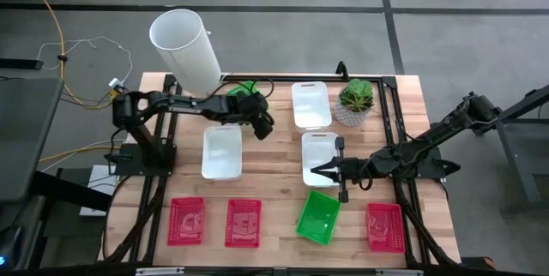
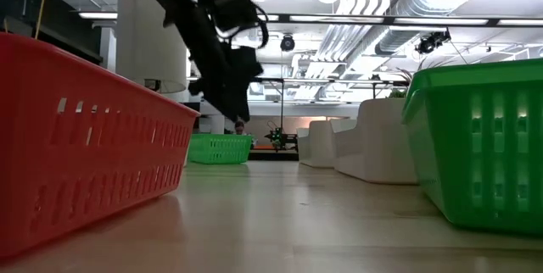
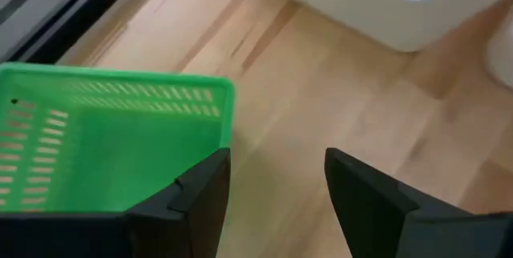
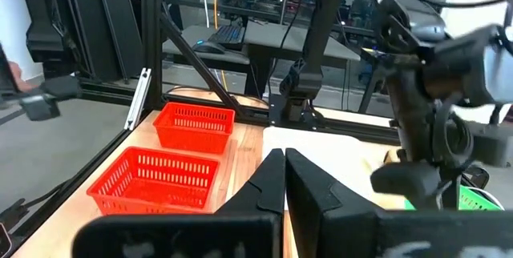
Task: Stack baskets by color
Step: Stack the top green bin on the bottom green bin
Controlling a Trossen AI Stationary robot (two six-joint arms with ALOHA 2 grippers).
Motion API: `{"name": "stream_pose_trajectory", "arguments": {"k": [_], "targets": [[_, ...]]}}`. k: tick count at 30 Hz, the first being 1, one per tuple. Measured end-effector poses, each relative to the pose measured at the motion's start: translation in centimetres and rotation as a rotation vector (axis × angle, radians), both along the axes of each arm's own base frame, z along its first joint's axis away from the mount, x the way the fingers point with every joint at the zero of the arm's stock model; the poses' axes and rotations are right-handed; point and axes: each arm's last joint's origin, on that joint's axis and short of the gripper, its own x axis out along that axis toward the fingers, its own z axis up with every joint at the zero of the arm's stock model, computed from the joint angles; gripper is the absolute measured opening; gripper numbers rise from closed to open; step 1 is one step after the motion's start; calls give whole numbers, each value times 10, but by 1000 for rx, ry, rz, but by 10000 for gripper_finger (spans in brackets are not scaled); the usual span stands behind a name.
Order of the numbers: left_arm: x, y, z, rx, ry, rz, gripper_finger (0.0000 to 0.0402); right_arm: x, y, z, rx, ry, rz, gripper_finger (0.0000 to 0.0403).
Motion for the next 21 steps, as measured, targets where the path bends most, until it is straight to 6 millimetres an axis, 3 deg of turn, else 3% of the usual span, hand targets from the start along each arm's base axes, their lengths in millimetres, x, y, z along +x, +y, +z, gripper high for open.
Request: {"name": "stream_pose_trajectory", "arguments": {"k": [15,18,21], "targets": [[-1,20,-44,-71,112,83,186,0,0,-1,-2,5,-1,0],[0,20,-44,-68,113,80,156,0,0,-1,-2,6,-1,0],[-1,19,-41,-69,113,75,98,0,0,-1,-2,6,-2,0]]}}
